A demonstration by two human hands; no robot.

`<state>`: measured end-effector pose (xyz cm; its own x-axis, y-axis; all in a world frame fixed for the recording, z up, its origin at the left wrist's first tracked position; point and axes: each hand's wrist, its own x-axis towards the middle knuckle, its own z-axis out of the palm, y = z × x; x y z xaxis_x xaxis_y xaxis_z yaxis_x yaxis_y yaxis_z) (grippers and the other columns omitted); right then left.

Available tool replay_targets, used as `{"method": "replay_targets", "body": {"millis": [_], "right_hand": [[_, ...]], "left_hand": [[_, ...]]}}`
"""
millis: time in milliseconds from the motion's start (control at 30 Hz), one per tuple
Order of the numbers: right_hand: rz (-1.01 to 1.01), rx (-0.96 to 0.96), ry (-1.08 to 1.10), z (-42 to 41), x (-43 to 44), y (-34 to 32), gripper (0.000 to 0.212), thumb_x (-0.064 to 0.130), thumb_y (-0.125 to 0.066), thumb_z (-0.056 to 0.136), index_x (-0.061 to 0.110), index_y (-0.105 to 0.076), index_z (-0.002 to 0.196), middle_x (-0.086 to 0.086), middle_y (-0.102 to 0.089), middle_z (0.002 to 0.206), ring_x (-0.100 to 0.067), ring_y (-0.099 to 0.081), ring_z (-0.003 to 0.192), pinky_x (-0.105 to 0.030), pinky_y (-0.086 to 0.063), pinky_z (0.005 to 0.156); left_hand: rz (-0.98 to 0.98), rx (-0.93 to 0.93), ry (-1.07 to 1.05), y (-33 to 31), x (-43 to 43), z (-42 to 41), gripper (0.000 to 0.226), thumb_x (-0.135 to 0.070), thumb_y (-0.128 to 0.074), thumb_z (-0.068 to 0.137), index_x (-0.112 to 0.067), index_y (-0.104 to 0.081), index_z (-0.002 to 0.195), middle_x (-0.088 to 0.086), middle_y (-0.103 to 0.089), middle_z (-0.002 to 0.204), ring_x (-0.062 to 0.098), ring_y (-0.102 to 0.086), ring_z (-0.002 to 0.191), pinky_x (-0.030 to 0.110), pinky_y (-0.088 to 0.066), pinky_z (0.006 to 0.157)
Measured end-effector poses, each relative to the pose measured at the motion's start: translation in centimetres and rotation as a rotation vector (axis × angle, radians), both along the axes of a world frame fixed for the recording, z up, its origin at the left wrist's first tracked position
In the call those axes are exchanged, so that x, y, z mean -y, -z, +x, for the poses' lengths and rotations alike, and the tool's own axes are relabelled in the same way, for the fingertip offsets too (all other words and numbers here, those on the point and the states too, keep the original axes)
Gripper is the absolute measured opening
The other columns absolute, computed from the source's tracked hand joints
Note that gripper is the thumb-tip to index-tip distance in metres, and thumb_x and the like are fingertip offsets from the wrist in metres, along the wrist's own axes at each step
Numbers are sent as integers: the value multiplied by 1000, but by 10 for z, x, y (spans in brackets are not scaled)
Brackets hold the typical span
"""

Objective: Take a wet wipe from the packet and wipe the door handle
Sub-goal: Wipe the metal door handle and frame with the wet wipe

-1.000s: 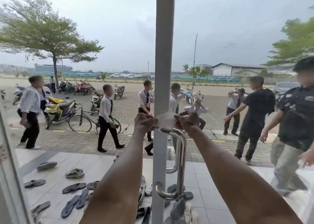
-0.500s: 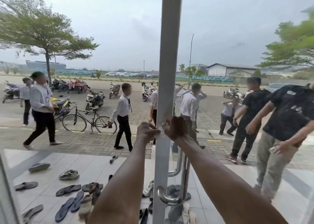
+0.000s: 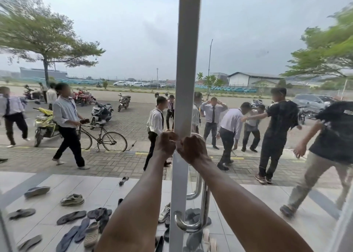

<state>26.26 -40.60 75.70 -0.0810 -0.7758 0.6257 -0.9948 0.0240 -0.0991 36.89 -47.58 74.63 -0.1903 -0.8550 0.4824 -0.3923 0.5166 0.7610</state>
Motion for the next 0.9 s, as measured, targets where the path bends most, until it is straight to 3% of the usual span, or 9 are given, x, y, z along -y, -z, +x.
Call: {"method": "replay_targets", "body": {"millis": [167,267,400,533,667,700,767,800,900], "right_hand": [[83,-119,63,16,7,5,19,12,-57,92,9,-74,97,-14,-75,96,-31,-72,93,-34,-54,78],[16,-225,51,7,-2,19,22,15,-55,89,15,-71,104,-13,-75,96,-30,-72,92,-35,-53,86],[-31,-369,36,-8,-12,29,30,22,-58,86,15,-67,113,-8,-76,90,-25,-73,86,-35,-51,95],[-24,-358,49,1,-6,24,14,16,-65,86,17,-74,96,-1,-75,83,-14,-73,77,-28,-52,97],[31,-328,25,15,9,22,28,-3,-48,89,4,-73,100,-14,-74,94,-25,-71,91,-35,-49,104],[46,-325,28,18,8,21,25,-2,-53,87,5,-75,95,-13,-75,89,-23,-72,86,-32,-51,101],[40,-355,64,15,0,17,5,6,-74,69,10,-76,72,-5,-72,66,-14,-72,64,-24,-57,82],[32,-350,61,11,-4,18,7,7,-78,64,12,-74,67,-4,-71,62,-12,-71,61,-22,-58,78],[34,-354,-35,-5,-7,26,24,5,-52,91,17,-69,104,-3,-74,94,-16,-73,88,-29,-42,111]], "left_hand": [[7,3,-25,0,7,9,37,10,-52,78,-4,-76,103,14,-77,100,26,-74,95,38,-59,87],[-5,7,-58,0,9,10,37,3,-54,75,-5,-75,105,16,-76,100,26,-74,94,39,-59,88],[-33,29,-87,-4,9,2,43,10,-50,77,-9,-76,105,10,-77,101,23,-73,95,36,-57,92],[-67,14,-74,-5,5,-2,49,13,-46,74,-8,-76,106,9,-76,106,23,-73,96,37,-57,92],[-173,123,-58,-5,3,6,53,13,-49,76,-10,-72,118,12,-72,117,25,-71,99,41,-58,87],[-234,189,-77,-6,3,9,58,15,-48,77,-12,-70,122,10,-70,124,25,-70,104,41,-57,89],[-350,346,-83,-7,2,10,63,13,-50,78,-17,-65,132,2,-60,140,26,-64,120,43,-53,97],[-385,412,-80,-6,0,9,63,9,-54,81,-20,-60,137,-2,-54,148,25,-60,126,44,-52,100],[-433,487,-133,-4,0,3,69,2,-59,88,-21,-44,150,-2,-35,160,24,-45,141,45,-49,105]]}}
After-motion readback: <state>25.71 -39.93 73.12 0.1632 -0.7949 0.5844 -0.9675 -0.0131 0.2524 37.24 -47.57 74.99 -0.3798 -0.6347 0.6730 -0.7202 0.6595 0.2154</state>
